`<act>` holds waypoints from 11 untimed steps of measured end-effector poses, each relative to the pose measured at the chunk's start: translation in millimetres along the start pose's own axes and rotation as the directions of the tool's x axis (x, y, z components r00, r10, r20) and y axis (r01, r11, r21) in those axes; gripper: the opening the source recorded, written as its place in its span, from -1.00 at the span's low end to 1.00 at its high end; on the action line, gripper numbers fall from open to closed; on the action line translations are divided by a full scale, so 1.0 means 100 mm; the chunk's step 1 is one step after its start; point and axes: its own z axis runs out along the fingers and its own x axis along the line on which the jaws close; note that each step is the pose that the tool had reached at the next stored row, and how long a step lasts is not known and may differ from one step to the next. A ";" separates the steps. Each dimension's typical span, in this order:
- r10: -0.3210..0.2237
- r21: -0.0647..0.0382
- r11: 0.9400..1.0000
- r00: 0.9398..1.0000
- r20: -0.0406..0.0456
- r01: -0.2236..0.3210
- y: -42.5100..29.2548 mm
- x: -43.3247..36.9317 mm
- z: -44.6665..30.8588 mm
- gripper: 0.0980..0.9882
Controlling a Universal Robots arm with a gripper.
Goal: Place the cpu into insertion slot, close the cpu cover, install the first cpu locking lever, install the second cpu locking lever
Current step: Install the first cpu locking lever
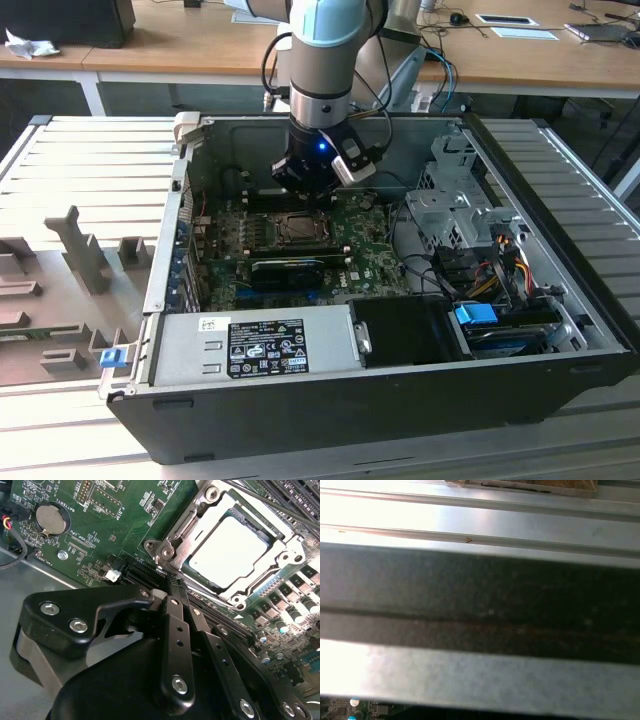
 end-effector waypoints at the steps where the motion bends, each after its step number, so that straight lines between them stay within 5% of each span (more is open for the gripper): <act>1: 0.000 0.000 1.000 1.000 0.000 0.000 -0.002 0.000 0.000 -0.98; 11: 0.000 0.000 1.000 1.000 0.000 0.000 -0.026 0.003 -0.002 -0.98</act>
